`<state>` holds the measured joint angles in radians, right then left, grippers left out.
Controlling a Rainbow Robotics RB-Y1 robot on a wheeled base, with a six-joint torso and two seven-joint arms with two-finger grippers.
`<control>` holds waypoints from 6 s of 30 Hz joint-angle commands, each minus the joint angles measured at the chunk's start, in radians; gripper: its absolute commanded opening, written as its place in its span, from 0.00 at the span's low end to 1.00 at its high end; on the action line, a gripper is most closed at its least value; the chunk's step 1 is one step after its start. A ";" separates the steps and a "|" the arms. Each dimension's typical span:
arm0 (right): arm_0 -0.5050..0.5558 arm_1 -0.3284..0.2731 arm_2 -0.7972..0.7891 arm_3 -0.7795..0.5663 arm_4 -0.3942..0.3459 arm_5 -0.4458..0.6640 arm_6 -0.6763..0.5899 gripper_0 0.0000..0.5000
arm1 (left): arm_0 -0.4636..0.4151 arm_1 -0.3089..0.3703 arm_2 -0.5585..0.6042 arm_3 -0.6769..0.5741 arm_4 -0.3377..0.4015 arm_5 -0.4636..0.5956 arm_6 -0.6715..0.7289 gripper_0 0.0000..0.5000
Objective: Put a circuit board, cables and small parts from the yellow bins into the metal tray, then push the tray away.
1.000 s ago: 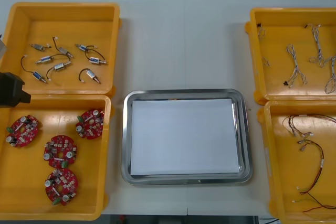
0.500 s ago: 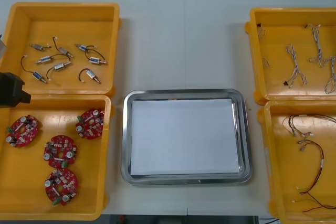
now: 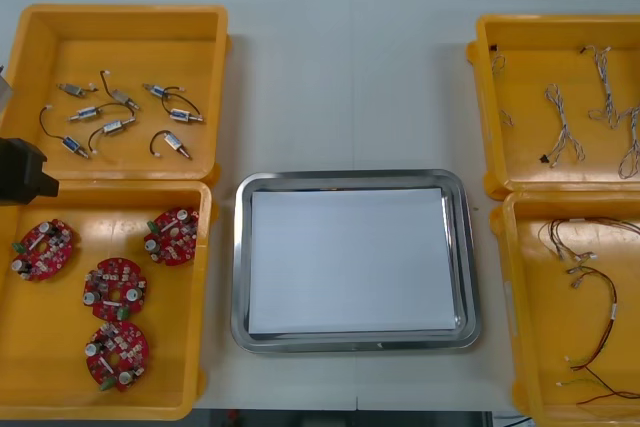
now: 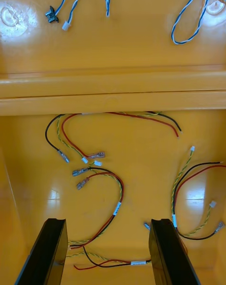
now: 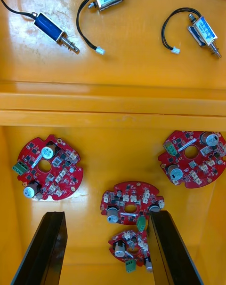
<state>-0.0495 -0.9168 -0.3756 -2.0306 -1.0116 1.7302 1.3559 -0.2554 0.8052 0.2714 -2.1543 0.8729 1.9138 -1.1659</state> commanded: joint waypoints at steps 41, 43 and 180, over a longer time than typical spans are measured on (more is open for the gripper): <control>0.319 0.067 0.136 0.006 0.122 -0.412 -0.034 1.00 | 0.268 -0.072 -0.021 -0.134 -0.041 -0.202 -0.018 1.00; 0.319 0.087 0.136 0.018 0.131 -0.412 -0.034 1.00 | 0.286 -0.072 -0.037 -0.141 -0.049 -0.228 -0.015 1.00; -0.243 -0.306 0.370 -0.402 -0.248 -0.107 -0.064 0.00 | 0.476 -0.028 -0.319 -0.113 -0.302 -0.570 0.032 0.00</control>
<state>-0.2421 -1.1837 -0.0560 -2.4047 -1.2812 1.6379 1.2979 0.2634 0.7451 -0.1018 -2.2564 0.5431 1.3112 -1.1655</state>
